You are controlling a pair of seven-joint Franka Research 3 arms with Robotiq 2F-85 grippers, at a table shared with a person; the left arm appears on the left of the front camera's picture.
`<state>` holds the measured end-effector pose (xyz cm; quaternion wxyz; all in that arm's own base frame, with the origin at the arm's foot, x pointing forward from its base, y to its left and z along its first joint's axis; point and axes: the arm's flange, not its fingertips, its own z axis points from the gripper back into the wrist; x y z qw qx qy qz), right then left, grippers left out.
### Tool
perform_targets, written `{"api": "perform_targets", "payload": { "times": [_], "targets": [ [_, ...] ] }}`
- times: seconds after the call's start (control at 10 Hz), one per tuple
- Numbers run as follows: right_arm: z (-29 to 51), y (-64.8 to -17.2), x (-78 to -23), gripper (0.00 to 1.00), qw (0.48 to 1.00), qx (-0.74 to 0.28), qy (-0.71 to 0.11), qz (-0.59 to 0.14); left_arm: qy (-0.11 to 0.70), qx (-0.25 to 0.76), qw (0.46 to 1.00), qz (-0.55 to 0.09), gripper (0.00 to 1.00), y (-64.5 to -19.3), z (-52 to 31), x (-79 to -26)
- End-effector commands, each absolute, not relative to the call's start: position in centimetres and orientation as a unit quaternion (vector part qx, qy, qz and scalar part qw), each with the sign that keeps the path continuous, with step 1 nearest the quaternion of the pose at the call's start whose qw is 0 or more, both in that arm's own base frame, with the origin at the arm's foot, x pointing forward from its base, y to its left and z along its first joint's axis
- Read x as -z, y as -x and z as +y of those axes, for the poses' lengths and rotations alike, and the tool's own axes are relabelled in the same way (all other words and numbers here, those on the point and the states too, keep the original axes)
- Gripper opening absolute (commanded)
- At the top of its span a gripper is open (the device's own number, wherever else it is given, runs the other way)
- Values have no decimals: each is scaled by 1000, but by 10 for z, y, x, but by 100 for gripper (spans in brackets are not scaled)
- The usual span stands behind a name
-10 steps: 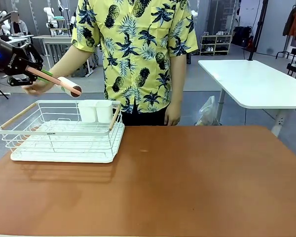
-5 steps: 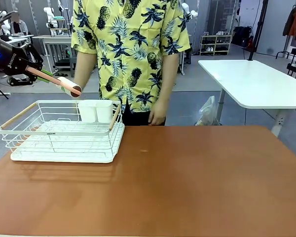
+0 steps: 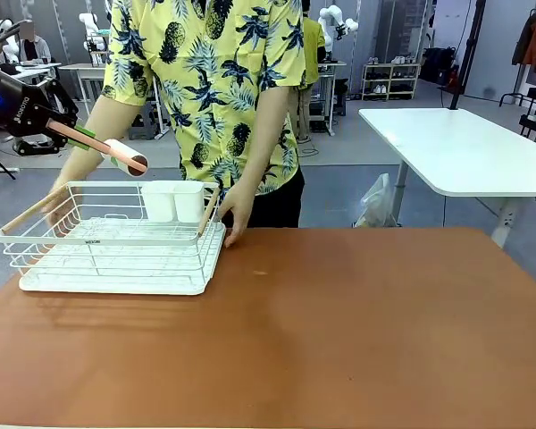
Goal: Clean the table.
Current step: Clean the table with the Lint Roller when the human lifts the Dish drying rack.
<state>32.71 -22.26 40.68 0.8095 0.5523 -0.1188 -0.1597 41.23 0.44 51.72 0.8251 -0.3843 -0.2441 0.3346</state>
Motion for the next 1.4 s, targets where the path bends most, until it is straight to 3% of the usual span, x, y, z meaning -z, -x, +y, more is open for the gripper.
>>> {"api": "perform_targets", "payload": {
  "times": [0.0,1.3],
  "targets": [
    [-221,-324,-411,100,807,161,-556,-118,381,-341,824,-243,0,-412,4,-520],
    [-221,-324,-411,100,807,161,-556,-118,381,-341,824,-243,0,-412,4,-520]
  ]
}}
